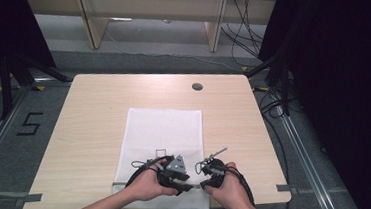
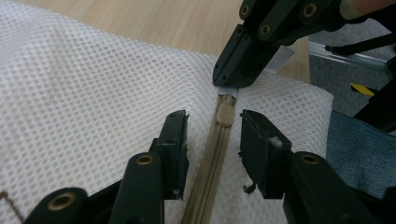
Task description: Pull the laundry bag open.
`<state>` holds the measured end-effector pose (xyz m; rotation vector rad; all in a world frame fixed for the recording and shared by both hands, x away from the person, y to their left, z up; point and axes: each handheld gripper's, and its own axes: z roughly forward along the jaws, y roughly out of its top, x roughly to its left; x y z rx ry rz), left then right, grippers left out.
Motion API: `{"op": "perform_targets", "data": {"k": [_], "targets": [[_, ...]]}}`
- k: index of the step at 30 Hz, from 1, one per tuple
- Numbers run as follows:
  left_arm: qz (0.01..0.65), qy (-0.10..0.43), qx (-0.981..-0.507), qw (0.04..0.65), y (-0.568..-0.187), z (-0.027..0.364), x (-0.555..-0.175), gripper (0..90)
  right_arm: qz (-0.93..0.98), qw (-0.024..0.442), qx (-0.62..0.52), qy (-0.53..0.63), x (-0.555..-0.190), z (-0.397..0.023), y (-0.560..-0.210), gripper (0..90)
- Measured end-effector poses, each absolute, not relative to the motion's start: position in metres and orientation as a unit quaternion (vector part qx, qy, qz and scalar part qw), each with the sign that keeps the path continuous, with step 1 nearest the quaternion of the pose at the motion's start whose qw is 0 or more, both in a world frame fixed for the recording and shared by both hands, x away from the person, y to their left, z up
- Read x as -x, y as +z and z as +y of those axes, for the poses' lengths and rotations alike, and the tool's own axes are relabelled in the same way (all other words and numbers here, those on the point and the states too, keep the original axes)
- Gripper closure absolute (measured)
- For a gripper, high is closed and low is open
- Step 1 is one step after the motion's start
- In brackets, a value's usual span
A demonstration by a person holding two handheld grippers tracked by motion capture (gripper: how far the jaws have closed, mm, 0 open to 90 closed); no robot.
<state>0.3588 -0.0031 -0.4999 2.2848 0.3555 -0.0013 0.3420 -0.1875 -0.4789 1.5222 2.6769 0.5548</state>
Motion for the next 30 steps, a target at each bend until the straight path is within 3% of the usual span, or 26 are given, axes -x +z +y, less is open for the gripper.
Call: {"op": "perform_targets", "data": {"k": [15,30], "targets": [[0.107,0.008,-0.910,0.399,-0.501,-0.022,-0.356,75.9,0.855,0.009,-0.488,0.177,-0.343,-0.188,-0.480,90.0],[0.117,0.002,-0.913,0.392,-0.507,-0.029,-0.353,81.3,0.858,0.003,-0.481,0.182,-0.343,-0.189,-0.480,90.0]]}}
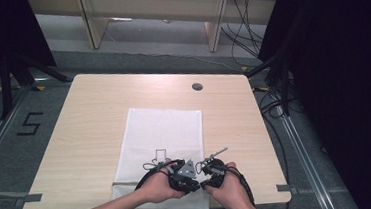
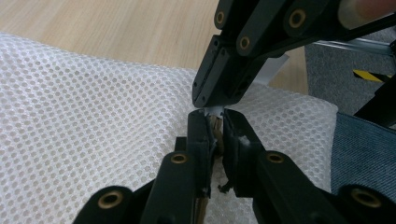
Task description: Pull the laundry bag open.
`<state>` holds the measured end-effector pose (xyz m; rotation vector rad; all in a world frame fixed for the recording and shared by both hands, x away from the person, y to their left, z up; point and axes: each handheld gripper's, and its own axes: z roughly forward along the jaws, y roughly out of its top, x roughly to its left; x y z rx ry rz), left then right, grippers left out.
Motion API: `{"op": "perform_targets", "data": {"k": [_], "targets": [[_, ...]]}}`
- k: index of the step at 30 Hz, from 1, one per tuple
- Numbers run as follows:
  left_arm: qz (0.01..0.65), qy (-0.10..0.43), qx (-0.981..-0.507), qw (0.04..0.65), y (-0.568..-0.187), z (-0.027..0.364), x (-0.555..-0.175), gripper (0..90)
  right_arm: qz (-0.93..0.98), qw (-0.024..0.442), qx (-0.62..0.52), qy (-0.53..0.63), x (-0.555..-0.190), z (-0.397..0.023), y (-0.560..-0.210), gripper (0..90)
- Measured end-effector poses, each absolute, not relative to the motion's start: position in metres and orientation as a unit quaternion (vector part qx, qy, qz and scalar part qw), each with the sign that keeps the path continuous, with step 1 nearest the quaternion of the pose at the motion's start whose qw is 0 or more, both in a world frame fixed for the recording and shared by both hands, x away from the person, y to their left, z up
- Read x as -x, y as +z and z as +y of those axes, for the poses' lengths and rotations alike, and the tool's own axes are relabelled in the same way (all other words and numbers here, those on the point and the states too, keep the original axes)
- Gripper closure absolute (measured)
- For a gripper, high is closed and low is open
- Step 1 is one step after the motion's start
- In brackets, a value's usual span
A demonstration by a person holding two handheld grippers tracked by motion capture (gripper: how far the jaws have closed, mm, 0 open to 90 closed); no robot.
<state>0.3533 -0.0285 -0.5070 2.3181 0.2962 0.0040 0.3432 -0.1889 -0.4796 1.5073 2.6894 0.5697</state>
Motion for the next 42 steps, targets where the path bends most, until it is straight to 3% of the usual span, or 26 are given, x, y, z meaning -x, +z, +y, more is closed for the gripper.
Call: {"op": "perform_targets", "data": {"k": [42], "targets": [[0.119,0.004,-0.914,0.388,-0.495,-0.016,-0.352,81.8,0.857,0.007,-0.489,0.162,-0.345,-0.185,-0.479,90.0]]}}
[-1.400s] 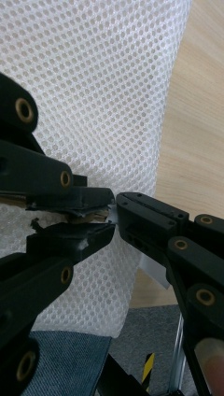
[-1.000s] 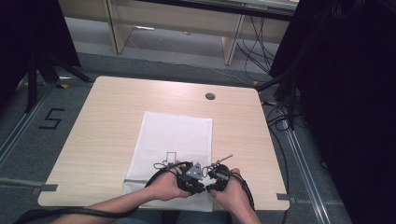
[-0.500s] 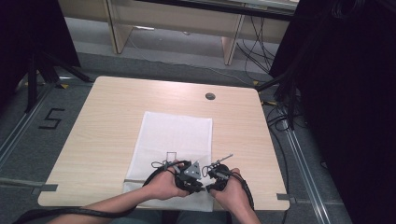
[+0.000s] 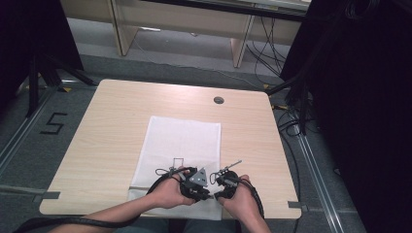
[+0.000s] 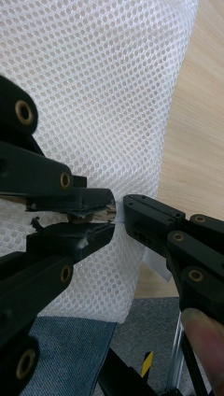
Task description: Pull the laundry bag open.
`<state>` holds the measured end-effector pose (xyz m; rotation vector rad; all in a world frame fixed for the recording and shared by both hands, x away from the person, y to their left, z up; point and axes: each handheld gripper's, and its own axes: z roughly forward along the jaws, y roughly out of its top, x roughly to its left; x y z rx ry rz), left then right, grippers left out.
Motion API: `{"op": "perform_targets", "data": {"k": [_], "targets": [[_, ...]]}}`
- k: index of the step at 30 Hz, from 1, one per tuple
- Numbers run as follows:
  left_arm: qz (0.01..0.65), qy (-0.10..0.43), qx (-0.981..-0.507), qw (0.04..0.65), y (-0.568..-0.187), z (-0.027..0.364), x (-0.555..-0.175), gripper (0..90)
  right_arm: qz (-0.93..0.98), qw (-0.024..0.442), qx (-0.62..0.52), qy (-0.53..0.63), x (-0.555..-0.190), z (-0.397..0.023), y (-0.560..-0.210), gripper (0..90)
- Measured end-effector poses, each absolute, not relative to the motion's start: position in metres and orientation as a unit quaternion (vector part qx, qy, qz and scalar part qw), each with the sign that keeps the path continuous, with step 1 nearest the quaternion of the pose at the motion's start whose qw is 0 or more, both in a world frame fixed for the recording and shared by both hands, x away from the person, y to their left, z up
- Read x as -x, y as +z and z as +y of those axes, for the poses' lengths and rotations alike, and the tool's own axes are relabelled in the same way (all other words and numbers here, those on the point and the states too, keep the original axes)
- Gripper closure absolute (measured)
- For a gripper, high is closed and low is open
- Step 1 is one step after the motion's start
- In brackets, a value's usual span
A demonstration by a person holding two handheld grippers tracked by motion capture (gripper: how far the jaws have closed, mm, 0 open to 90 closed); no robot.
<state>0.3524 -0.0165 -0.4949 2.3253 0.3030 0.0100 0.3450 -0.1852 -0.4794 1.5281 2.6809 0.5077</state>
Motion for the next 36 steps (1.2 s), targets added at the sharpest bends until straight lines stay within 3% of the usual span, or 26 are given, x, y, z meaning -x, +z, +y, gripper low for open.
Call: {"op": "perform_targets", "data": {"k": [36], "targets": [[0.124,0.000,-0.910,0.395,-0.490,-0.006,-0.353,81.8,0.862,0.014,-0.480,0.164,-0.344,-0.184,-0.479,90.0]]}}
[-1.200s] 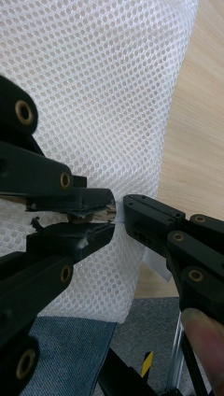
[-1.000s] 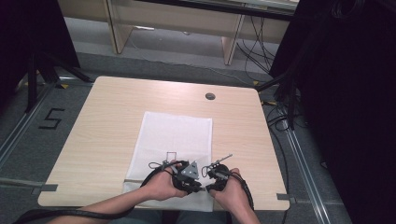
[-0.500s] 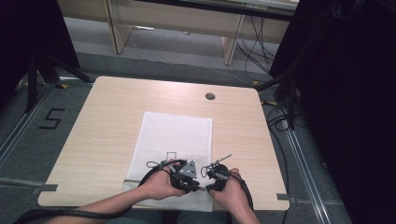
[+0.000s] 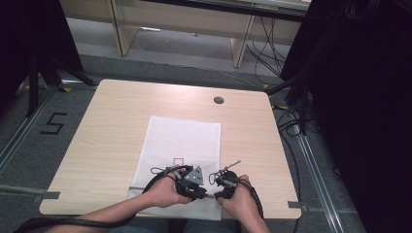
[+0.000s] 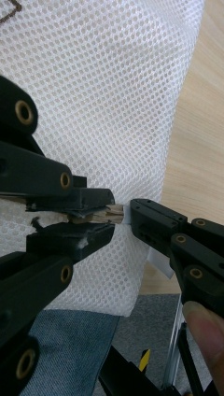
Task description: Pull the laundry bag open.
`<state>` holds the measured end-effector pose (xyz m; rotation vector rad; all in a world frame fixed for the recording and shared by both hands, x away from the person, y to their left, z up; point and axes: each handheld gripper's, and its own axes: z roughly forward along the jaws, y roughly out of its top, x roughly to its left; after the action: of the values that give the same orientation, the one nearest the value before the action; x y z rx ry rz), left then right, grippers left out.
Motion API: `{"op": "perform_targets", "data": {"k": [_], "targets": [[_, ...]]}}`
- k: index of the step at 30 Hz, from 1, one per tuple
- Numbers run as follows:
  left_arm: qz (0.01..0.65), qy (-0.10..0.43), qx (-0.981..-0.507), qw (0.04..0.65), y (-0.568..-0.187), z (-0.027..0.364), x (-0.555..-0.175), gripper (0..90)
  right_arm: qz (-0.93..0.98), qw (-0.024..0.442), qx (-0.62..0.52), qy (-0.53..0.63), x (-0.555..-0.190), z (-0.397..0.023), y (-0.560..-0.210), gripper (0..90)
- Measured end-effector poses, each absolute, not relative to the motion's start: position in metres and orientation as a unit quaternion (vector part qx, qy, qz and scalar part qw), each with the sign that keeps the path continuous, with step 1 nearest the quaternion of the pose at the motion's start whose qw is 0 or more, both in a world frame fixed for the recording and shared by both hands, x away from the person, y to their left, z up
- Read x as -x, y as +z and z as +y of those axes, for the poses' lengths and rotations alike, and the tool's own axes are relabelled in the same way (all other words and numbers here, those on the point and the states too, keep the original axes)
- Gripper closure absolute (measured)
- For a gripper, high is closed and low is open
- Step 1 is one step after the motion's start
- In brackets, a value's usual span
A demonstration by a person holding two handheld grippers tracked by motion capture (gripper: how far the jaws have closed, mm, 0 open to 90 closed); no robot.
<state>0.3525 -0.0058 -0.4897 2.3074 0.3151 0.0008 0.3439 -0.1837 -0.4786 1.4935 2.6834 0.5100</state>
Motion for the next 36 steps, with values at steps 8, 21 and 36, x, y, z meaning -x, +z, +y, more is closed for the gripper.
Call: {"op": "perform_targets", "data": {"k": [8,21,36], "targets": [[0.126,-0.001,-0.909,0.397,-0.490,-0.005,-0.352,81.8,0.862,0.015,-0.480,0.164,-0.344,-0.184,-0.479,90.0],[0.119,0.004,-0.909,0.399,-0.489,-0.001,-0.353,81.8,0.862,0.016,-0.480,0.161,-0.343,-0.183,-0.478,90.0],[0.120,0.002,-0.909,0.400,-0.488,0.006,-0.353,81.8,0.863,0.016,-0.479,0.162,-0.343,-0.183,-0.478,90.0]]}}
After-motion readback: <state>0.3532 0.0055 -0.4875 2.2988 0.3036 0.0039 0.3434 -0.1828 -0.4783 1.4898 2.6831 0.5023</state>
